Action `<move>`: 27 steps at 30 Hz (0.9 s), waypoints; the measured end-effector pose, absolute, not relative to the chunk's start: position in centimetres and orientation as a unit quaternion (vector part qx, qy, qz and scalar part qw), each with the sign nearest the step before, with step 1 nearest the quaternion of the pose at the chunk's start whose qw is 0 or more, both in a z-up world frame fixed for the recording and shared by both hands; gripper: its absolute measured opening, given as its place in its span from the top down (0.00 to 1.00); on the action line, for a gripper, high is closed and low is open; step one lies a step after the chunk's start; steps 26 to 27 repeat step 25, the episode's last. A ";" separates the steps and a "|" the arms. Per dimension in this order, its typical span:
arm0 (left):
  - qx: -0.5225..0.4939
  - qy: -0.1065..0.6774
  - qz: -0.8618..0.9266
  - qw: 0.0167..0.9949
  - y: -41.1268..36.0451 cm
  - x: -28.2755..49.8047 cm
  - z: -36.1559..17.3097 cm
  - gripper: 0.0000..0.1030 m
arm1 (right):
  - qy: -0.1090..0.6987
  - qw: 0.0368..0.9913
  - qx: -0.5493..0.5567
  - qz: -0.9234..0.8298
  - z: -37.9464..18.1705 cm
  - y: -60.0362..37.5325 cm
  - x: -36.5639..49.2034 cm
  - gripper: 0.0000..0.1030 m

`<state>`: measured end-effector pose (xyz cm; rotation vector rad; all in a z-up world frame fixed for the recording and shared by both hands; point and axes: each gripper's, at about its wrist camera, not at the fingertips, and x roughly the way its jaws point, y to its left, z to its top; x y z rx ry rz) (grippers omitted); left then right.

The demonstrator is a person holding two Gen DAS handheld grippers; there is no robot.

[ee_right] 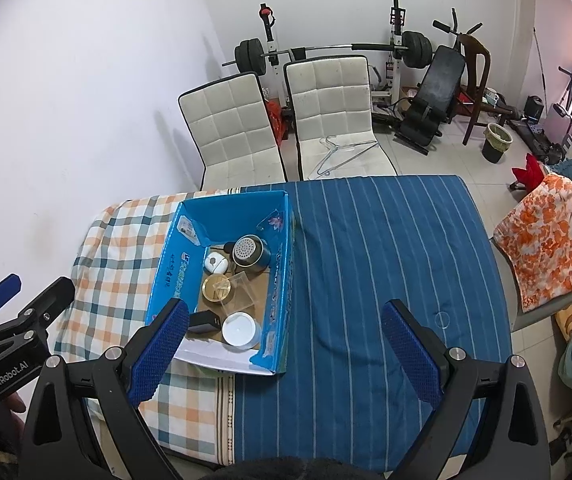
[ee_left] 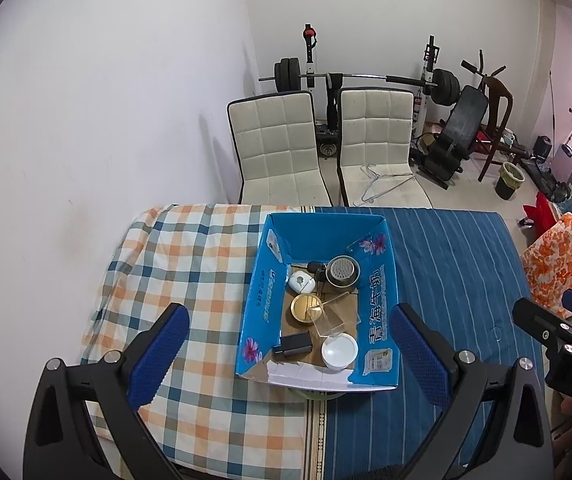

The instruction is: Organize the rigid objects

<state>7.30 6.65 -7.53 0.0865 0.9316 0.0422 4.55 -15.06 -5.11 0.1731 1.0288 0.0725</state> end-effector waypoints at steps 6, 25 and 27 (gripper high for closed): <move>0.042 0.449 0.021 0.892 6.7 7.3 -7.6 0.00 | 0.495 0.865 0.078 0.036 -5.2 -15.0 4.7 0.04; 0.037 0.457 0.026 0.888 6.3 7.2 -8.5 0.00 | 0.507 0.857 0.085 0.039 -5.9 -15.2 5.2 0.04; 0.037 0.457 0.026 0.888 6.3 7.2 -8.5 0.00 | 0.507 0.857 0.085 0.039 -5.9 -15.2 5.2 0.04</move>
